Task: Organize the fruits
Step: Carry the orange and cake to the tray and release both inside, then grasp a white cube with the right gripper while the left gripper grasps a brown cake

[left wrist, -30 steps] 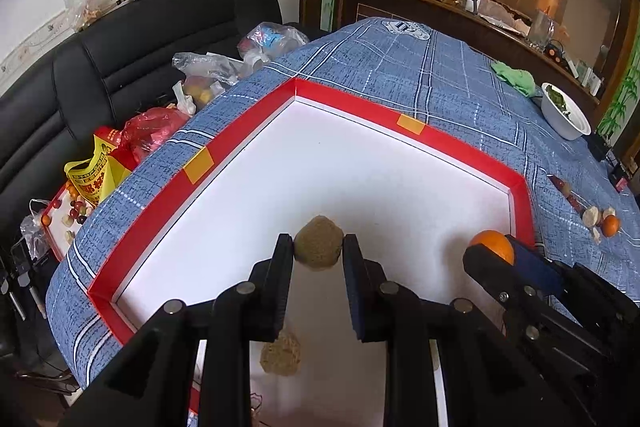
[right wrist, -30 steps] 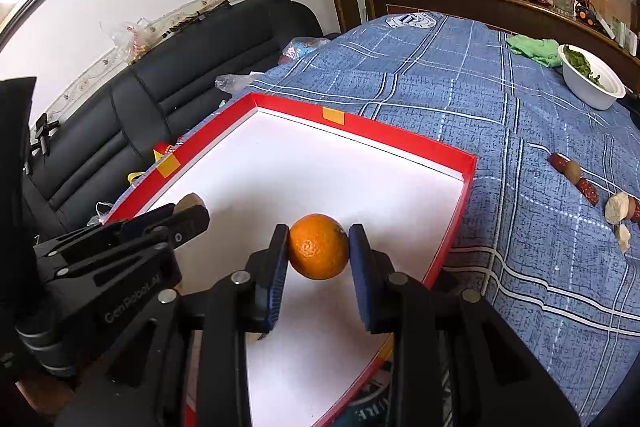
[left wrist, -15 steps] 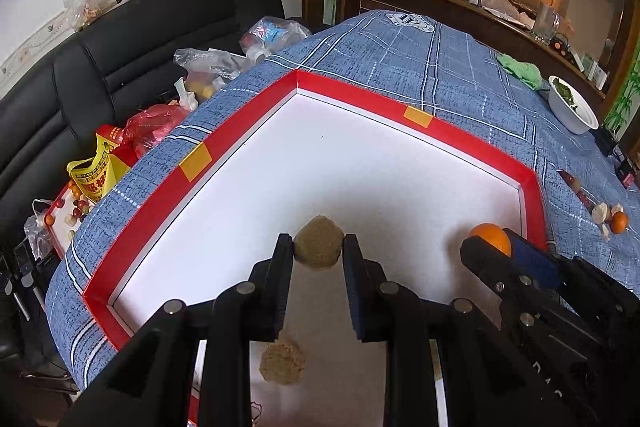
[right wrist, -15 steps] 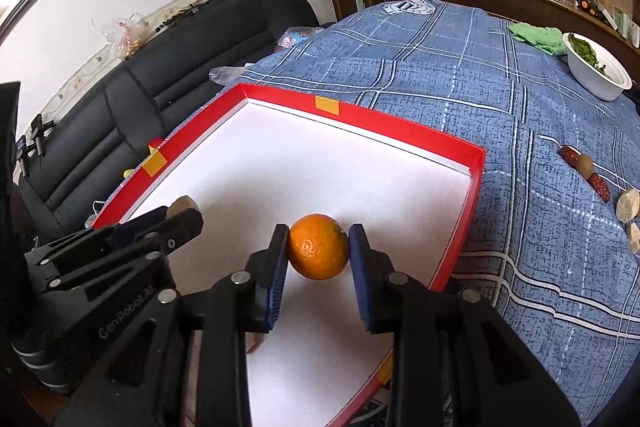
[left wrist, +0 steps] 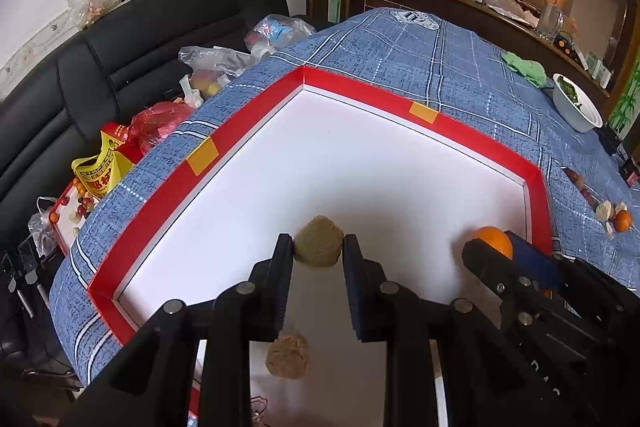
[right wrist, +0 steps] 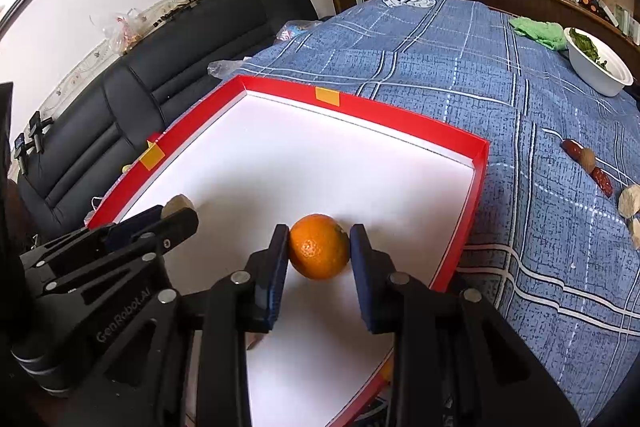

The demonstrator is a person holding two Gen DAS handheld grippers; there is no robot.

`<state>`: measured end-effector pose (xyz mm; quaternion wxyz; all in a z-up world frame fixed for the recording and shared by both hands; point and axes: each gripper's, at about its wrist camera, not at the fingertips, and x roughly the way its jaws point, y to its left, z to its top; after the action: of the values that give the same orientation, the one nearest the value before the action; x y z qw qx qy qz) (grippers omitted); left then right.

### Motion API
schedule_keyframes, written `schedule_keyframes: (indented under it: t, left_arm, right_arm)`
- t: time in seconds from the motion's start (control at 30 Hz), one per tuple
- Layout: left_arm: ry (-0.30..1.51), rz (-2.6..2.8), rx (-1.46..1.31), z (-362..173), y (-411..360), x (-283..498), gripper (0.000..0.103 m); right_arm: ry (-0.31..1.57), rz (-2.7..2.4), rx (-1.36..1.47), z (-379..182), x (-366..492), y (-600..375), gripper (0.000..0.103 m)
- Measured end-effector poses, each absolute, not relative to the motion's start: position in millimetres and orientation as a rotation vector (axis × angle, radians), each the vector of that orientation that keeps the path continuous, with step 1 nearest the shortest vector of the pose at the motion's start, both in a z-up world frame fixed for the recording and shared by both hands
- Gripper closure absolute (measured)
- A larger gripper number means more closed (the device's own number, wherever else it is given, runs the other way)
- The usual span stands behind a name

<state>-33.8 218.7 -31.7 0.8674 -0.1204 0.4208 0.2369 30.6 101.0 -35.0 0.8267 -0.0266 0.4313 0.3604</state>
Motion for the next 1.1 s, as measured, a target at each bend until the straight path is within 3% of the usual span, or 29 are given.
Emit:
schedule_keyframes:
  t: [0.23, 0.3, 0.37, 0.57, 0.73, 0.97, 1.1]
  left_arm:
    - [0.896, 0.533, -0.263, -33, 226, -38, 0.075]
    - [0.893, 0.546, -0.266, -33, 227, -42, 0.06]
    - [0.889, 0.554, -0.263, -30, 227, -45, 0.036]
    - [0.83, 0.545, -0.337, -17, 220, -51, 0.034]
    - [0.797, 0.441, -0.307, -6, 186, -37, 0.032]
    - [0.804, 0.282, -0.211, 1, 122, 7, 0.032]
    - [0.811, 0.223, -0.166, 4, 91, 30, 0.032]
  right_arm:
    - [0.92, 0.767, -0.067, -35, 28, 101, 0.069]
    - [0.926, 0.767, -0.068, -35, 28, 101, 0.066]
    - [0.921, 0.762, -0.067, -33, 27, 99, 0.056]
    - [0.863, 0.751, -0.046, -14, 21, 75, 0.056]
    - [0.785, 0.631, 0.012, 1, 34, -1, 0.056]
    - [0.863, 0.324, 0.107, -34, 104, -116, 0.057]
    - [0.889, 0.318, 0.087, -42, 125, -119, 0.057]
